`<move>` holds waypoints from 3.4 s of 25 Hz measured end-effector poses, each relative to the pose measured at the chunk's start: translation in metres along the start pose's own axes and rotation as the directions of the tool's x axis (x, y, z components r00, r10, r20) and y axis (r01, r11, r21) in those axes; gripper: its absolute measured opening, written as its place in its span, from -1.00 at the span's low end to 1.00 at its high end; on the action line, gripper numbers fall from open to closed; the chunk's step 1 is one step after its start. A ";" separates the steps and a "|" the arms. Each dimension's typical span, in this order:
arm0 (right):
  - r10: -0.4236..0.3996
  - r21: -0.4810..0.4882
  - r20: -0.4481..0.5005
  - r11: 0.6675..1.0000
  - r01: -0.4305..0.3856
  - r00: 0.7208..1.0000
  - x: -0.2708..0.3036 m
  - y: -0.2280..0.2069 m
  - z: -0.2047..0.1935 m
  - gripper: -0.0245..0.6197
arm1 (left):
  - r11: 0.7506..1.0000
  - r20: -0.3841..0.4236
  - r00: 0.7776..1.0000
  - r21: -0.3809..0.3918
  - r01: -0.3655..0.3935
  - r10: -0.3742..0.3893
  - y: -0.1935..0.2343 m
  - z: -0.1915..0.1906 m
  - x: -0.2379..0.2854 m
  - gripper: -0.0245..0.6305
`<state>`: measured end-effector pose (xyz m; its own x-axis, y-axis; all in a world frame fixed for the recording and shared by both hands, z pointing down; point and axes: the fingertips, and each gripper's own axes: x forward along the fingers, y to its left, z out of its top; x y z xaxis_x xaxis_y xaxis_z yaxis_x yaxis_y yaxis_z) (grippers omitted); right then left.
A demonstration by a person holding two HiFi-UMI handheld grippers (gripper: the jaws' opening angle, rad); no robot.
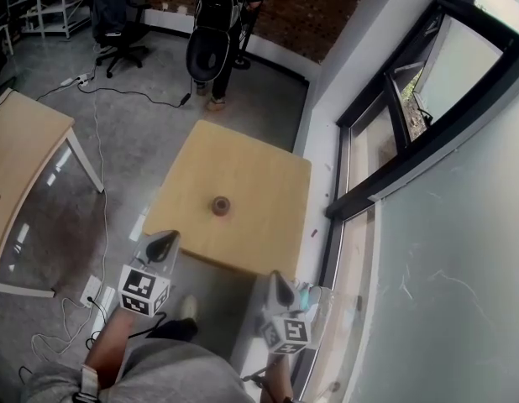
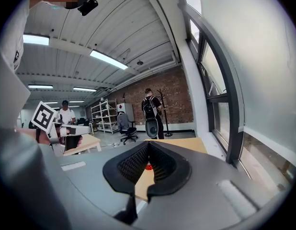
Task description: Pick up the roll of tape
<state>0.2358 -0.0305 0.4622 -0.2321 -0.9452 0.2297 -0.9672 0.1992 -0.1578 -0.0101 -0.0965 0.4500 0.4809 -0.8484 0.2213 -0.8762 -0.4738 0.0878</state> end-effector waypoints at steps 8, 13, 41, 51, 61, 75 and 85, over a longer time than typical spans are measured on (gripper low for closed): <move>0.029 -0.006 -0.019 1.000 -0.029 0.999 0.036 -0.010 0.001 -0.88 | 1.000 -0.007 1.000 0.013 -0.016 0.016 0.013 0.003 0.027 -0.93; 0.064 -0.019 -0.039 0.998 -0.065 0.997 0.060 -0.004 0.002 -0.88 | 0.999 -0.007 0.999 -0.002 -0.051 0.051 0.028 0.002 0.029 -0.93; 0.329 -0.032 -0.277 0.936 -0.350 0.903 0.199 0.007 -0.050 -0.88 | 0.956 -0.150 0.950 -0.061 -0.286 0.275 0.069 -0.058 0.083 -0.93; 0.351 -0.049 -0.345 0.919 -0.390 0.870 0.239 0.006 -0.080 -0.88 | 0.949 -0.222 0.940 -0.122 -0.291 0.260 0.077 -0.102 0.109 -0.93; 0.376 -0.040 -0.385 0.906 -0.422 0.843 0.274 0.011 -0.107 -0.88 | 0.952 -0.271 0.933 -0.124 -0.279 0.238 0.086 -0.127 0.135 -0.93; 0.414 -0.016 -0.437 0.884 -0.467 0.798 0.304 0.006 -0.153 -0.80 | 0.949 -0.298 0.928 -0.151 -0.276 0.223 0.093 -0.150 0.161 -0.93; 0.440 -0.018 -0.473 0.861 -0.508 0.763 0.315 0.011 -0.173 -0.20 | 0.940 -0.337 0.914 -0.169 -0.296 0.227 0.094 -0.166 0.157 -0.93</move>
<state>0.1344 -0.2813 0.6991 -0.6515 -0.5116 0.5602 -0.7172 0.6561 -0.2349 -0.0215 -0.2351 0.6539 0.2306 -0.8033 0.5491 -0.9711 -0.1546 0.1816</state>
